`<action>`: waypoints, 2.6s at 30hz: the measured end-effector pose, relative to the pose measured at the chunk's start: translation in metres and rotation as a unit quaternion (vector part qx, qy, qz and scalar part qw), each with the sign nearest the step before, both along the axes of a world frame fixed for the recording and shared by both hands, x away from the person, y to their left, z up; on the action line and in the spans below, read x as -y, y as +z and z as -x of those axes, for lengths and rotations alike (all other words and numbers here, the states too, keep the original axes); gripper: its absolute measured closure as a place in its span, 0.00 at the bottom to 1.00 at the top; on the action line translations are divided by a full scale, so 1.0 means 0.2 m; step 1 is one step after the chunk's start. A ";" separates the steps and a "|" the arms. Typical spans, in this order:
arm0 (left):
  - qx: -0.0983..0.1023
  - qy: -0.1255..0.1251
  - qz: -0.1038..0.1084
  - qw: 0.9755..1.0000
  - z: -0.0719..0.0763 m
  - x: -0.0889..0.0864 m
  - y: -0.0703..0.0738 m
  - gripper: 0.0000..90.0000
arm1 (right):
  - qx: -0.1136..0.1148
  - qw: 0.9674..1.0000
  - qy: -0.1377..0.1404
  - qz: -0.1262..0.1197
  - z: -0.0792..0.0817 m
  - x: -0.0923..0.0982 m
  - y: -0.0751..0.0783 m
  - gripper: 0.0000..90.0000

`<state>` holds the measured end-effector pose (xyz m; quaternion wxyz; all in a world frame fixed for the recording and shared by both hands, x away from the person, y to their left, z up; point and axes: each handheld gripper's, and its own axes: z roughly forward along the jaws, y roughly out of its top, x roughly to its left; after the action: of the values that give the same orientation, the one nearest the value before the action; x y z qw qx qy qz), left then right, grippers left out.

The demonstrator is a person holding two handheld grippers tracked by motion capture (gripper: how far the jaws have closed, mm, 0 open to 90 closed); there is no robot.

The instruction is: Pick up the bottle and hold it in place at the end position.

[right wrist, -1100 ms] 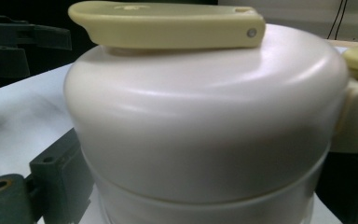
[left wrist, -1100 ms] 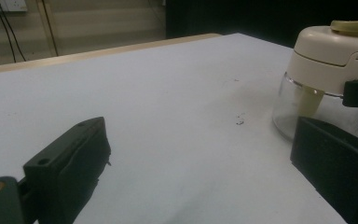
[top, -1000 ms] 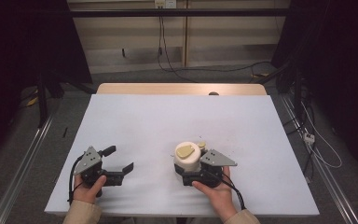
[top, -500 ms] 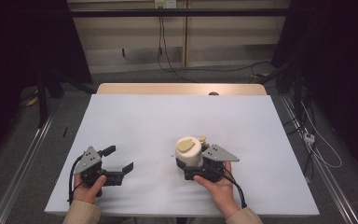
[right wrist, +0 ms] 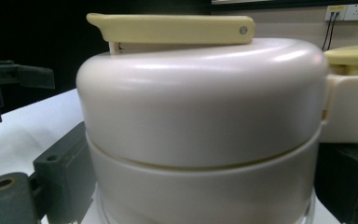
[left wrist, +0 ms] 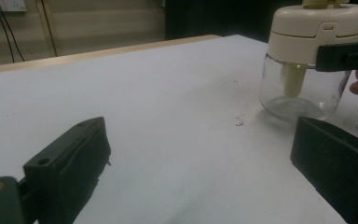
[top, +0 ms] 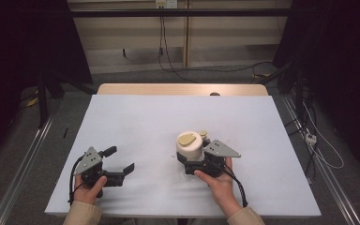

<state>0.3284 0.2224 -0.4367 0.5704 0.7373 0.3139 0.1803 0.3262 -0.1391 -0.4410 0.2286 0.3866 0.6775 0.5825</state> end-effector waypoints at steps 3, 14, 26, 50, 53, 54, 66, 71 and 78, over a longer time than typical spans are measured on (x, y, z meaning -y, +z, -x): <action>0.000 0.000 0.000 1.000 0.00 0.00 0.00 0.04 | 0.001 1.000 -0.003 -0.004 -0.01 -0.01 0.00 0.08; 0.001 0.000 0.001 1.000 0.00 0.00 0.00 0.04 | -0.008 1.000 0.011 0.020 -0.01 -0.04 -0.03 0.08; 0.000 0.000 0.000 1.000 0.00 0.00 0.00 0.04 | 0.002 1.000 0.001 0.018 -0.02 -0.02 -0.02 0.08; 0.000 -0.004 0.001 1.000 0.00 -0.01 0.00 0.04 | 0.015 1.000 -0.013 0.011 -0.15 -0.07 -0.02 0.08; -0.001 -0.003 0.001 1.000 0.00 -0.01 0.00 0.04 | 0.015 1.000 -0.014 0.006 -0.16 -0.07 -0.02 0.08; 0.000 -0.003 0.000 1.000 0.00 -0.01 0.00 0.04 | 0.014 1.000 -0.015 0.004 -0.17 -0.07 -0.02 0.08; -0.001 -0.002 0.004 1.000 0.00 -0.01 0.00 0.04 | 0.018 1.000 -0.019 0.006 -0.23 -0.09 -0.02 0.08; -0.001 -0.002 0.005 1.000 0.00 -0.01 0.00 0.04 | 0.022 1.000 -0.021 0.007 -0.24 -0.10 -0.02 0.08; -0.001 -0.002 0.005 1.000 0.00 -0.01 0.00 0.04 | 0.024 0.999 -0.029 0.004 -0.27 -0.08 -0.02 0.08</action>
<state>0.3286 0.2243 -0.4370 0.5742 0.7354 0.3133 0.1770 0.3800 -0.1227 -0.4452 0.2632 0.3911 0.6624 0.5822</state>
